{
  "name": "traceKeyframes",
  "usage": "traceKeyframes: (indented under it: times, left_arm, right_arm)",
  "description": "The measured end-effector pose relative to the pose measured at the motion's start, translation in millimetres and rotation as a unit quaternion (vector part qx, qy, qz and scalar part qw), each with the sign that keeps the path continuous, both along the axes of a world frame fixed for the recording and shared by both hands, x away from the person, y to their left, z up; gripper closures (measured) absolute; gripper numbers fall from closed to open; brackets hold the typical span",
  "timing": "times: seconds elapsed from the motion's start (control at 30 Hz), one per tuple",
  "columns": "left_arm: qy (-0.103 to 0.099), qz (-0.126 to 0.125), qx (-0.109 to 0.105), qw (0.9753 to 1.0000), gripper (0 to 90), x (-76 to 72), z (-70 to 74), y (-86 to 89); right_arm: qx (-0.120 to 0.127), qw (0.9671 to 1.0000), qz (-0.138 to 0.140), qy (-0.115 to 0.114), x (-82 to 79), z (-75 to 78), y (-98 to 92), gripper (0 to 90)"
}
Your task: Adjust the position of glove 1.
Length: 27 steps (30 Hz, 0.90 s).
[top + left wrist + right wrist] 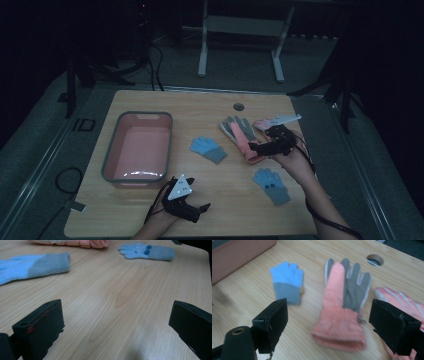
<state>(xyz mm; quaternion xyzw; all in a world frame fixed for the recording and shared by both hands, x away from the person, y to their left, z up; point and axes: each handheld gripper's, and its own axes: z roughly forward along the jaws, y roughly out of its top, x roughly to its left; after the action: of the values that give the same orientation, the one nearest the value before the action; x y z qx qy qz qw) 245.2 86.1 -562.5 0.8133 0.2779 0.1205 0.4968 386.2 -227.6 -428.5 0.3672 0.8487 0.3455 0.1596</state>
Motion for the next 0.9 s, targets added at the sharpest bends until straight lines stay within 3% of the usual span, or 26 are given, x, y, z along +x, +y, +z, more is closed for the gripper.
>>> traceKeyframes:
  times: [0.43,0.57,0.9]
  left_arm:
    - [0.002,-0.006,-0.001,1.0000,0.0,0.1,0.0,-0.1]
    - [0.001,-0.007,0.000,1.0000,0.0,0.0,0.1,-0.1]
    - [-0.002,-0.011,0.002,0.9999,0.0,0.0,0.1,0.0]
  right_arm:
    - [0.005,0.9992,0.036,0.016,21.9,-8.5,41.2,15.3]
    - [-0.004,0.9984,0.050,0.027,26.5,-14.2,55.1,14.2]
    - [-0.020,0.9934,0.094,0.064,39.0,-37.0,91.4,16.2]
